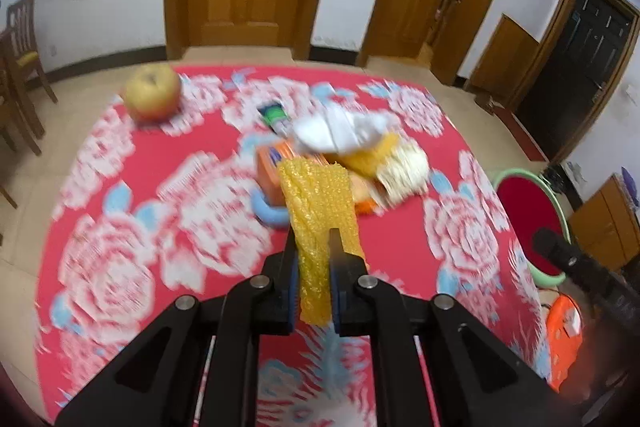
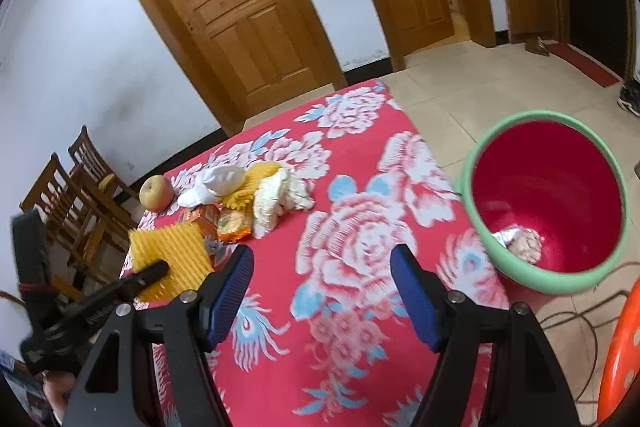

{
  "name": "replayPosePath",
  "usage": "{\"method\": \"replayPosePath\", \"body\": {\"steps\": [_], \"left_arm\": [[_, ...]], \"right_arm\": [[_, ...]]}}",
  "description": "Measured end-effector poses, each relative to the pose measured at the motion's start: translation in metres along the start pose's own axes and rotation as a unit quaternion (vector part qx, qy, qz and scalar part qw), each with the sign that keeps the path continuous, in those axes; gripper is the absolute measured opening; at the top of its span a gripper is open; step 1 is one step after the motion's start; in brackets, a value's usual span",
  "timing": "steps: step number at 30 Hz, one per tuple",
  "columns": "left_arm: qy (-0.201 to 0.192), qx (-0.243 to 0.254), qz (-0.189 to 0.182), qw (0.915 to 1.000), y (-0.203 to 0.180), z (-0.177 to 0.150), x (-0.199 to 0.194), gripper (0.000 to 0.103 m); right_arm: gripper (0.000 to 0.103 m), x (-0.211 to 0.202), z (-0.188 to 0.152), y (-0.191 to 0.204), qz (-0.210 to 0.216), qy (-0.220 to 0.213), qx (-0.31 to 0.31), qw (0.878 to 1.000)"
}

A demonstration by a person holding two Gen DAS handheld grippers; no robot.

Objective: Collect trash
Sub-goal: 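Grasp the yellow foam net sleeve with the left tool, then grasp the crumpled white paper with the right tool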

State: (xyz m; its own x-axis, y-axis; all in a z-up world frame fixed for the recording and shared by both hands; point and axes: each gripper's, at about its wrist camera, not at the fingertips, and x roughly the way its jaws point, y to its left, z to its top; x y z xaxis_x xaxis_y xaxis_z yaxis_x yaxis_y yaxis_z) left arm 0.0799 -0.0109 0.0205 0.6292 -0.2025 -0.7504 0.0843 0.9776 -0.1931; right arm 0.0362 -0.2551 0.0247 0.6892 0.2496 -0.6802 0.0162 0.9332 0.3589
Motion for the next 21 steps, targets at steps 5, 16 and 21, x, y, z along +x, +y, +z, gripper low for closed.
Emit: {"method": "replayPosePath", "body": {"steps": [5, 16, 21], "left_arm": [[-0.025, -0.006, 0.029, 0.9992, 0.019, 0.023, -0.002, 0.011], [-0.029, -0.044, 0.046, 0.9976, 0.055, 0.038, 0.011, 0.011], [-0.018, -0.053, 0.048, 0.9973, 0.059, 0.033, 0.019, 0.011]], "right_arm": [[0.073, 0.025, 0.013, 0.021, 0.006, 0.009, -0.027, 1.000], [0.073, 0.103, 0.031, 0.050, -0.008, 0.049, -0.081, 0.995], [0.071, 0.125, 0.035, 0.053, -0.008, 0.065, -0.096, 0.993]]}}
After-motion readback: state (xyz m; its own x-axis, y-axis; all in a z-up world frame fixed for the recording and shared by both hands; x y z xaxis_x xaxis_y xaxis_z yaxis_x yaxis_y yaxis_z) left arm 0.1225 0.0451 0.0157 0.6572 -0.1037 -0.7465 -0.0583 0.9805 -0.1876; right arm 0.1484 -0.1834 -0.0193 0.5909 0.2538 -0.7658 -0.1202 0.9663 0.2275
